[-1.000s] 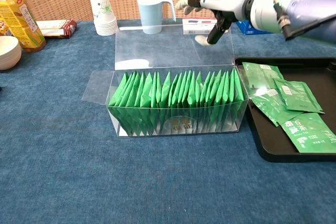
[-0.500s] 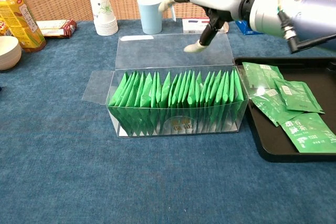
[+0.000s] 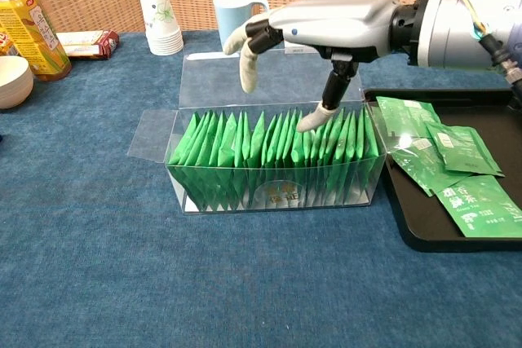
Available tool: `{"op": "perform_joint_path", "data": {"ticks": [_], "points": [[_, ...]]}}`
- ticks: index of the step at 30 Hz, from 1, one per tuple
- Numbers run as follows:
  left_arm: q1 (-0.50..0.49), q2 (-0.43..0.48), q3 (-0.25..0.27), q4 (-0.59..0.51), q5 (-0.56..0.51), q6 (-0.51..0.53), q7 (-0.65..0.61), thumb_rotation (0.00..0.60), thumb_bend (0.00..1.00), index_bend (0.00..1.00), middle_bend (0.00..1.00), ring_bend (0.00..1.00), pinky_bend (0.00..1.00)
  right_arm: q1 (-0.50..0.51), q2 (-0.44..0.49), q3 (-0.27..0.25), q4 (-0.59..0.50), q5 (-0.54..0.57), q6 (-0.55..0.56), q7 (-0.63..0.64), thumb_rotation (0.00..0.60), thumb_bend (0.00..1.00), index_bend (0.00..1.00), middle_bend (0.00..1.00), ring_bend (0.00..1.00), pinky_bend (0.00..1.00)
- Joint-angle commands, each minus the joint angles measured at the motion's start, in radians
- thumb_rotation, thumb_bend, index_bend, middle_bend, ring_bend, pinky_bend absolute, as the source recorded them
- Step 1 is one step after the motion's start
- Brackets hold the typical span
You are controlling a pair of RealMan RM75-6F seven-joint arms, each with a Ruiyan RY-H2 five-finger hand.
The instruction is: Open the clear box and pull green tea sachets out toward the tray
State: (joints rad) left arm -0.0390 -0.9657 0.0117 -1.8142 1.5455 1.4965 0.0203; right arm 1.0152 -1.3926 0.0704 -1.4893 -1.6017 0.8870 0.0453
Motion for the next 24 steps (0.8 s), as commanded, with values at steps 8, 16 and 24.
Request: {"op": "perform_joint_path", "data": {"ticks": [8, 16, 24], "points": [[-0.003, -0.003, 0.001, -0.004, -0.011, -0.014, 0.014, 0.599, 0.16, 0.18, 0.08, 0.10, 0.33, 0.045, 0.017, -0.029, 0.031, -0.046, -0.078, -0.031, 0.600, 0.05, 0.37, 0.14, 0.04, 0.04], [-0.009, -0.006, -0.001, -0.003, -0.016, -0.023, 0.019, 0.599, 0.16, 0.18, 0.08, 0.10, 0.33, 0.064, 0.009, -0.038, 0.042, -0.056, -0.114, -0.049, 0.600, 0.04, 0.37, 0.14, 0.04, 0.04], [-0.007, -0.009, 0.000, 0.004, -0.017, -0.023, 0.011, 0.599, 0.16, 0.18, 0.08, 0.10, 0.33, 0.087, -0.015, -0.026, 0.050, -0.057, -0.131, -0.059, 0.600, 0.04, 0.37, 0.14, 0.04, 0.04]]}}
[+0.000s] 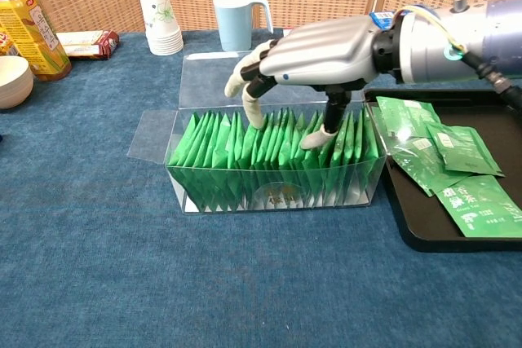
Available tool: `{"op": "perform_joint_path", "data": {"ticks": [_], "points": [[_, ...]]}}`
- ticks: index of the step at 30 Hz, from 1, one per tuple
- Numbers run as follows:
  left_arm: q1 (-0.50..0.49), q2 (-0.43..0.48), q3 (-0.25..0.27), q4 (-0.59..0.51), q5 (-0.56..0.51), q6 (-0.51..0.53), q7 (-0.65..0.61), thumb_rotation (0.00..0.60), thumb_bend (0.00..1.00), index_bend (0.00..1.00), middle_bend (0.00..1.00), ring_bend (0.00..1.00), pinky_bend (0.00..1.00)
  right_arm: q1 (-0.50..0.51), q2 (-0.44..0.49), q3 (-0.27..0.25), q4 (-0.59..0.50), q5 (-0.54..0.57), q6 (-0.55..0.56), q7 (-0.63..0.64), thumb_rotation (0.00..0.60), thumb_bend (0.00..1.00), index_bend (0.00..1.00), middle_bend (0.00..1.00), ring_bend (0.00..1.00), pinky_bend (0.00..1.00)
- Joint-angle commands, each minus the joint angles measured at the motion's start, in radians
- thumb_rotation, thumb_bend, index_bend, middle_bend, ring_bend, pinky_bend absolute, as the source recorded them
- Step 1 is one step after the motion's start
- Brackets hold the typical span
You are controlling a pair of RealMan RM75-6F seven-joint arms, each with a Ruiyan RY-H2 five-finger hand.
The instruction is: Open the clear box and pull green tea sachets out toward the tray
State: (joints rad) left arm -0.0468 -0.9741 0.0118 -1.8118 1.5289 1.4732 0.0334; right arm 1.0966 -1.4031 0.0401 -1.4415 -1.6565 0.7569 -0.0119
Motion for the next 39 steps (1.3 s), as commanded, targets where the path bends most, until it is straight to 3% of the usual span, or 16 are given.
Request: {"op": "perform_joint_path", "data": {"ticks": [1, 9, 19, 39], "points": [[0.001, 0.000, 0.000, 0.002, -0.001, 0.001, -0.003, 0.599, 0.16, 0.18, 0.08, 0.10, 0.33, 0.008, -0.006, 0.006, 0.004, -0.003, -0.002, -0.005, 0.600, 0.04, 0.37, 0.15, 0.04, 0.04], [0.005, -0.003, 0.002, 0.016, -0.001, 0.005, -0.018, 0.599, 0.16, 0.18, 0.08, 0.10, 0.33, 0.034, -0.004, 0.022, -0.005, -0.003, -0.019, -0.041, 0.600, 0.03, 0.35, 0.14, 0.05, 0.04], [0.010, -0.003, 0.004, 0.025, 0.000, 0.009, -0.026, 0.598, 0.16, 0.18, 0.08, 0.10, 0.33, 0.065, 0.008, -0.001, -0.017, -0.035, -0.053, -0.047, 0.600, 0.00, 0.35, 0.14, 0.06, 0.04], [0.016, -0.004, 0.005, 0.042, 0.000, 0.015, -0.042, 0.599, 0.16, 0.18, 0.08, 0.10, 0.33, 0.107, -0.060, 0.005, 0.053, -0.041, -0.057, -0.046, 0.600, 0.00, 0.31, 0.14, 0.06, 0.04]]}}
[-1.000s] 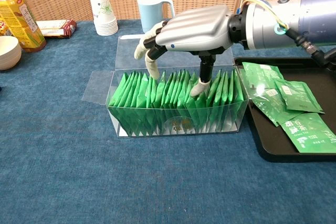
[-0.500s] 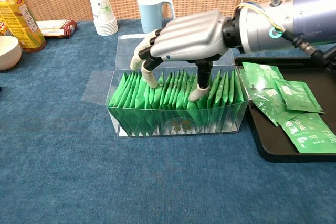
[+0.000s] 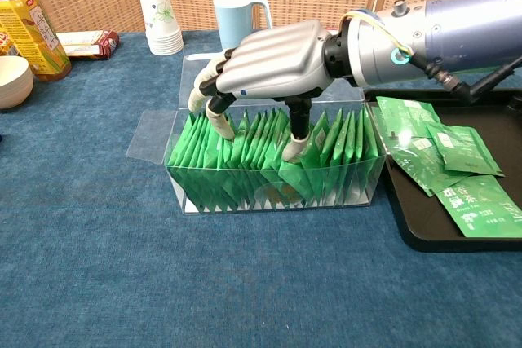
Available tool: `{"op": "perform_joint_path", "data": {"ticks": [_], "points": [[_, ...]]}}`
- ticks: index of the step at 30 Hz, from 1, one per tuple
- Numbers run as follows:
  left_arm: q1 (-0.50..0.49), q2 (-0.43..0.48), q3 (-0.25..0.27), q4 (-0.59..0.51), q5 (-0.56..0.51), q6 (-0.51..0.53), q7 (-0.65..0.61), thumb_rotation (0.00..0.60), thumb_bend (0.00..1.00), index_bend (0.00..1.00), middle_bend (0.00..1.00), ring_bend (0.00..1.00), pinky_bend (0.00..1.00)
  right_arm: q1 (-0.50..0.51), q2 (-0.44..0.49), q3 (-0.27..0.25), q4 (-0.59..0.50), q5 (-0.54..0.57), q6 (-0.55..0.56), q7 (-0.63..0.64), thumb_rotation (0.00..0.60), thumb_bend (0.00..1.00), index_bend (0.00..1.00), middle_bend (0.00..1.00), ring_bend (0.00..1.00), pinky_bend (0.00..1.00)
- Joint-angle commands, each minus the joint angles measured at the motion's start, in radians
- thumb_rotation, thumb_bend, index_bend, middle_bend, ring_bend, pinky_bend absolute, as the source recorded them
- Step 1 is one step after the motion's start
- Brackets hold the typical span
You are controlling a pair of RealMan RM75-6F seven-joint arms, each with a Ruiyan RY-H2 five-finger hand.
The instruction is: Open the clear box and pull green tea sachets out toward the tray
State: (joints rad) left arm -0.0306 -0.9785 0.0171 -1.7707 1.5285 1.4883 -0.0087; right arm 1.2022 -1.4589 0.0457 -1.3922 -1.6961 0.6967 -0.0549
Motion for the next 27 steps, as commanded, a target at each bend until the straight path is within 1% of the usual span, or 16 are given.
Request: {"op": "perform_joint_path", "data": {"ticks": [1, 6, 12, 15, 20, 27], "points": [[0.000, 0.000, 0.000, 0.001, 0.001, 0.001, -0.002, 0.599, 0.16, 0.18, 0.08, 0.10, 0.33, 0.003, -0.007, -0.004, 0.008, -0.004, 0.002, -0.007, 0.600, 0.00, 0.31, 0.14, 0.06, 0.04], [0.002, 0.001, -0.001, 0.001, 0.004, 0.006, -0.003, 0.599, 0.16, 0.18, 0.08, 0.10, 0.33, 0.006, -0.016, -0.014, 0.028, -0.012, -0.001, -0.041, 0.600, 0.00, 0.29, 0.15, 0.06, 0.04], [0.004, 0.001, -0.001, -0.001, 0.008, 0.012, -0.004, 0.599, 0.16, 0.18, 0.08, 0.10, 0.33, 0.004, -0.011, -0.020, 0.025, -0.006, -0.003, -0.050, 0.600, 0.00, 0.28, 0.15, 0.06, 0.04], [0.004, 0.000, -0.001, 0.000, 0.013, 0.015, -0.005, 0.599, 0.16, 0.18, 0.08, 0.09, 0.33, 0.001, -0.006, -0.023, 0.022, -0.008, 0.001, -0.056, 0.600, 0.00, 0.32, 0.15, 0.07, 0.04], [0.003, -0.001, -0.002, -0.001, 0.018, 0.017, -0.003, 0.599, 0.16, 0.18, 0.08, 0.09, 0.33, -0.003, 0.000, -0.029, 0.012, -0.009, 0.008, -0.058, 0.600, 0.00, 0.44, 0.17, 0.08, 0.04], [0.004, 0.001, -0.003, -0.005, 0.022, 0.022, 0.000, 0.599, 0.16, 0.18, 0.07, 0.09, 0.33, -0.011, -0.006, -0.035, 0.010, -0.009, 0.016, -0.067, 0.600, 0.00, 0.50, 0.18, 0.10, 0.04]]}}
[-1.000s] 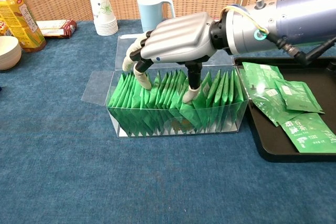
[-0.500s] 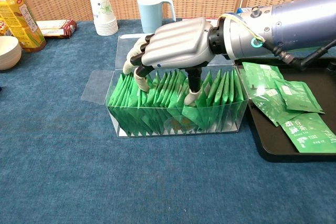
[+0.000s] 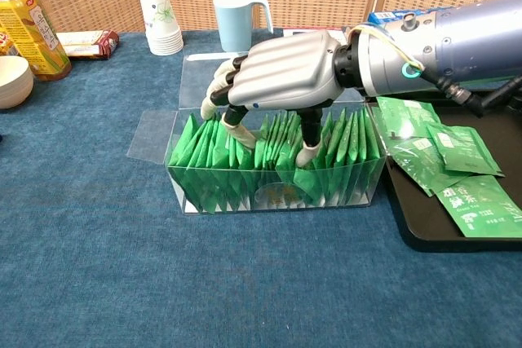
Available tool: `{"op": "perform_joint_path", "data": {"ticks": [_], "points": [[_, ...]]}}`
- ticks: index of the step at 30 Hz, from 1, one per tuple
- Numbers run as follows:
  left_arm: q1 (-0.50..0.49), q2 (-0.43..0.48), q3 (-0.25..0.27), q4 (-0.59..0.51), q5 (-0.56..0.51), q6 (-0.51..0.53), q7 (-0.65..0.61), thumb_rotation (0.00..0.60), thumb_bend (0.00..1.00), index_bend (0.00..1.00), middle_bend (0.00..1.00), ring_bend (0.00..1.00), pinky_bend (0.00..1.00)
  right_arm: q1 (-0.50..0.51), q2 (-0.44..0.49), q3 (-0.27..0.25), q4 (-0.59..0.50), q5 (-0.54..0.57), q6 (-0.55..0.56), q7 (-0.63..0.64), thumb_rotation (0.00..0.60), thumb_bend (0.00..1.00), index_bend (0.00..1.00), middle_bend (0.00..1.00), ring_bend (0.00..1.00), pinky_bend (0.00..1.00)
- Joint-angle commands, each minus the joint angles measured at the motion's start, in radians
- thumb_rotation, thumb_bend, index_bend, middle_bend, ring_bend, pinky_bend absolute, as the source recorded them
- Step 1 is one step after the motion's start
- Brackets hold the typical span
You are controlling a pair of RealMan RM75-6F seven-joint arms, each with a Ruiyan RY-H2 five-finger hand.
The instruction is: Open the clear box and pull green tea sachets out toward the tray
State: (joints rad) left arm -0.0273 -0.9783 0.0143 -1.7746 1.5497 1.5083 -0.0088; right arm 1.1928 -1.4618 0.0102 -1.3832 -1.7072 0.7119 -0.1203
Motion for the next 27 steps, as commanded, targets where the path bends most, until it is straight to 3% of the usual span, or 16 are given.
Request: {"op": "perform_joint_path", "data": {"ticks": [1, 27], "points": [[0.001, 0.002, 0.000, -0.001, 0.001, 0.003, 0.000, 0.599, 0.16, 0.18, 0.07, 0.09, 0.33, -0.002, -0.004, 0.001, 0.002, 0.003, 0.002, -0.003, 0.600, 0.00, 0.51, 0.18, 0.10, 0.04], [0.005, 0.002, -0.002, 0.008, 0.008, 0.014, -0.009, 0.598, 0.16, 0.17, 0.06, 0.07, 0.33, -0.030, -0.037, 0.021, 0.014, 0.024, 0.060, 0.004, 0.600, 0.07, 0.67, 0.24, 0.15, 0.04]]}}
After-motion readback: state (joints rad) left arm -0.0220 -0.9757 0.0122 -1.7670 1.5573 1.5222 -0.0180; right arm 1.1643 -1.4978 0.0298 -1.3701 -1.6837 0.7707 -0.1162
